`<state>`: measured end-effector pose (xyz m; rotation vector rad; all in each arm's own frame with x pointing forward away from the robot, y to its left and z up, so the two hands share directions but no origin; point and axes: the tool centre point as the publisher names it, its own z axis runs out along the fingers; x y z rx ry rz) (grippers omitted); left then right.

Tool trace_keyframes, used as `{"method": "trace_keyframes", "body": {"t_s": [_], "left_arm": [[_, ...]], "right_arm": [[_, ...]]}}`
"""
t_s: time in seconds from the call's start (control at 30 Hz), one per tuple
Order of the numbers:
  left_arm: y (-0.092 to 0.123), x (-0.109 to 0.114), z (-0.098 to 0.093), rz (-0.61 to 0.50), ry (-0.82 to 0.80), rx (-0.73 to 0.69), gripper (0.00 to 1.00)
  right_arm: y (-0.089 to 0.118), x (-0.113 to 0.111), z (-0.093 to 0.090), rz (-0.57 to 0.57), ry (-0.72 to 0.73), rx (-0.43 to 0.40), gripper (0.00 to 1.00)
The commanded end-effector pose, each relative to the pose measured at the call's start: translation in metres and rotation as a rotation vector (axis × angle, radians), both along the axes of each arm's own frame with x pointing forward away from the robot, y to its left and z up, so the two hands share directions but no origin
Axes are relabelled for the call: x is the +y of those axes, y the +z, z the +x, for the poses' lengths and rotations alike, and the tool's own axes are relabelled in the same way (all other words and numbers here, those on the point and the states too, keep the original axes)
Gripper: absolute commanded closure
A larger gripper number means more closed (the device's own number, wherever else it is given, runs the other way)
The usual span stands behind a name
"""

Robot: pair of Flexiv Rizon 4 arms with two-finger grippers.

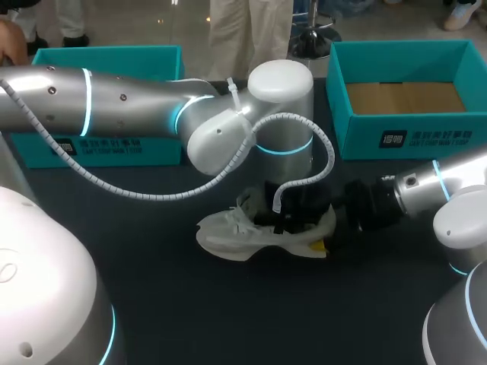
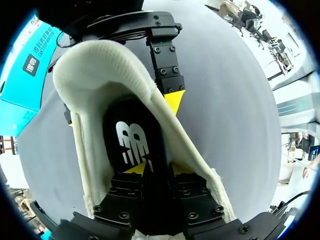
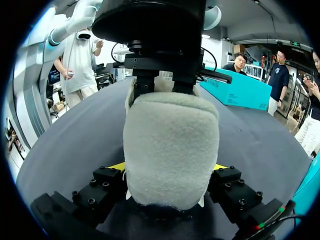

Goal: Take the shoe out of the shoebox, open the shoe tongue, remove and reinsert the insole, then place the shoe into the shoebox

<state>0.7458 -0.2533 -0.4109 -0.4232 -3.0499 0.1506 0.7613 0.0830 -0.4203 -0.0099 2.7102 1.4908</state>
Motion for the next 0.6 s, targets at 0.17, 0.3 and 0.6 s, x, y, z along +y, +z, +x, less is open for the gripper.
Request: {"method": "trace_keyframes", "body": {"t_s": [0.17, 0.3, 0.6], "left_arm": [[-0.03, -0.003, -0.005, -0.052, 0.046, -0.126, 1.0], [-0.033, -0.003, -0.003, -0.056, 0.062, -0.152, 1.0], [-0.015, 0.004, 0.004, -0.094, 0.11, -0.164, 1.0]], "right_arm": [[0.001, 0.002, 0.001, -0.003, -0.002, 0.001, 1.0], [0.001, 0.002, 0.001, -0.003, -0.002, 0.001, 1.0], [0.001, 0.002, 0.001, -0.003, -0.002, 0.001, 1.0]]}}
